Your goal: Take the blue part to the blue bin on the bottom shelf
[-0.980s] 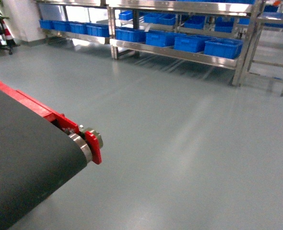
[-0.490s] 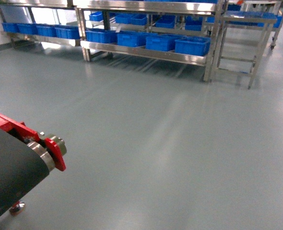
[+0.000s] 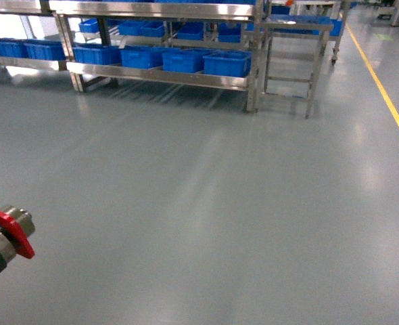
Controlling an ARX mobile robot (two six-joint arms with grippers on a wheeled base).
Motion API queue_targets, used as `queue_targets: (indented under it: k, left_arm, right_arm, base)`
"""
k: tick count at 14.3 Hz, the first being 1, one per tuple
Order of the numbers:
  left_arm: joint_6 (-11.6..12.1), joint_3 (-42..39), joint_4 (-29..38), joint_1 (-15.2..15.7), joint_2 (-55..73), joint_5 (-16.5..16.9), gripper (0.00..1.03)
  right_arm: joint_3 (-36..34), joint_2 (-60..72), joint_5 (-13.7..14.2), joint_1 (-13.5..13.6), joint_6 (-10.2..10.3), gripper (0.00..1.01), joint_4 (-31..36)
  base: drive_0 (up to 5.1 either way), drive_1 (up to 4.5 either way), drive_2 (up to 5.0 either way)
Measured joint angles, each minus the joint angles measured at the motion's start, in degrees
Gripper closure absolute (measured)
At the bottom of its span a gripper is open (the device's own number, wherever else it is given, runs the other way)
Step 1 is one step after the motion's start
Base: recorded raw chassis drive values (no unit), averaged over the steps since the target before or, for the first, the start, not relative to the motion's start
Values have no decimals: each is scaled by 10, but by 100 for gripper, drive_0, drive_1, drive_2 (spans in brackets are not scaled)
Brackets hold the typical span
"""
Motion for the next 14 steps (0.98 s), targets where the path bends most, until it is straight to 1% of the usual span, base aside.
queue_targets:
  k: [10,14]
  left_arm:
    - [0,0,0,0,0,0,59]
    - [0,0,0,0,1,0,59]
  right_arm:
    - [0,0,0,0,0,3,0]
    - [0,0,0,0,0,3,0]
  base:
    - [-156,-156,-156]
    - [-17,-17,-17]
